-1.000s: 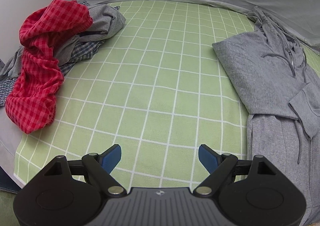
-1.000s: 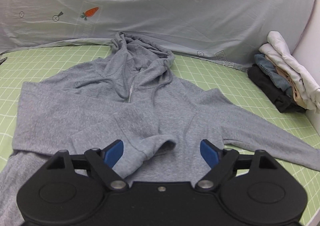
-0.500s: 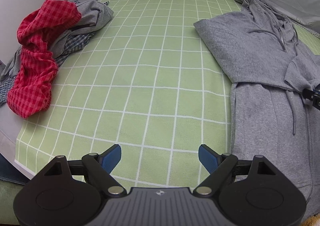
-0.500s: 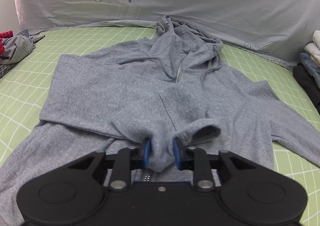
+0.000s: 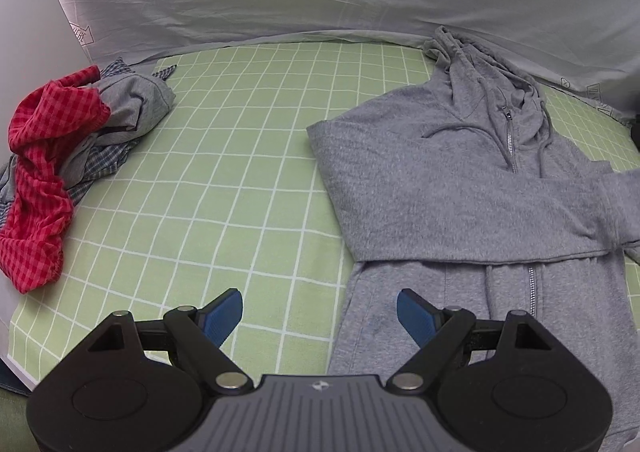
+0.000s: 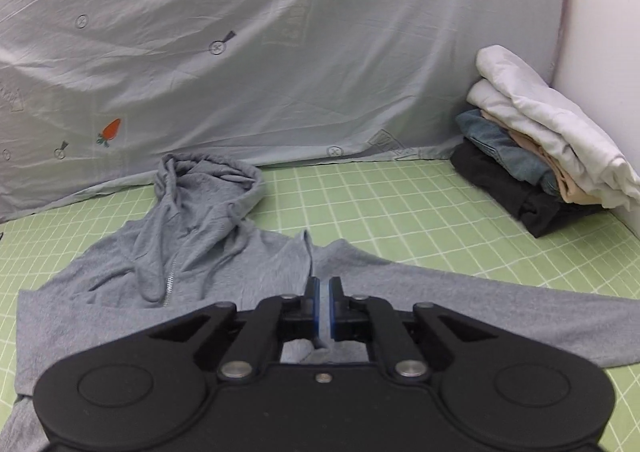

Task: Fold clothes
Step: 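Lift the grey hoodie hem with the right gripper and fold it toward the hood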

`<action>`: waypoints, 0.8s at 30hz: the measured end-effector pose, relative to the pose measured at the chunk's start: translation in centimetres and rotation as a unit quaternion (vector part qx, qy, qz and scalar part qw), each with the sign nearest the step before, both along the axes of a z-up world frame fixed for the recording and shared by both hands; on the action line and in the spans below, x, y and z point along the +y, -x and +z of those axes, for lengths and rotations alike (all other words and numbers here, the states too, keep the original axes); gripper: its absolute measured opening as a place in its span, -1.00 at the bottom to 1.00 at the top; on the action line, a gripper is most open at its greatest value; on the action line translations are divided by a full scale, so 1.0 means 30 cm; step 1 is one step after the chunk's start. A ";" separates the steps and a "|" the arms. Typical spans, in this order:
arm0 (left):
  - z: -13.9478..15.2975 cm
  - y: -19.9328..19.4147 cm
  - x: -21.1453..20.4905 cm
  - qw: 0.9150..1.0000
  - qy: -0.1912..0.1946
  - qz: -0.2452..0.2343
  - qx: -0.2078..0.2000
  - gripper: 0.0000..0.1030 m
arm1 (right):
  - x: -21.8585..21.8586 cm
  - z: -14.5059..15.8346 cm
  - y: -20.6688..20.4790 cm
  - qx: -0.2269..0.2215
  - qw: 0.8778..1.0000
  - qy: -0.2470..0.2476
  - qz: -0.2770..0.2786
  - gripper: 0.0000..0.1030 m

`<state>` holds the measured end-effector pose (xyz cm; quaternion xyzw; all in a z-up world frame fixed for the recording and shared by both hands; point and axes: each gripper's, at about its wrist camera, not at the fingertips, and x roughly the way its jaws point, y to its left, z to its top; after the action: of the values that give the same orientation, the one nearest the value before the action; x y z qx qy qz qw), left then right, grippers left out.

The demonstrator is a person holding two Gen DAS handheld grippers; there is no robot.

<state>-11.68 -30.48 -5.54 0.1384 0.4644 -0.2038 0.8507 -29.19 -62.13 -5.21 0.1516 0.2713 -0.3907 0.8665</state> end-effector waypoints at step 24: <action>-0.067 -0.262 -0.232 0.998 -0.007 0.046 0.034 0.65 | -0.205 -0.218 -0.186 0.068 0.989 -0.094 0.087 -0.92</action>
<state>-3.82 -37.44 -7.54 0.1159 0.5005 -0.1661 0.8417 -23.60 -68.29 -11.76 0.1809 0.3776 -0.2959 0.8586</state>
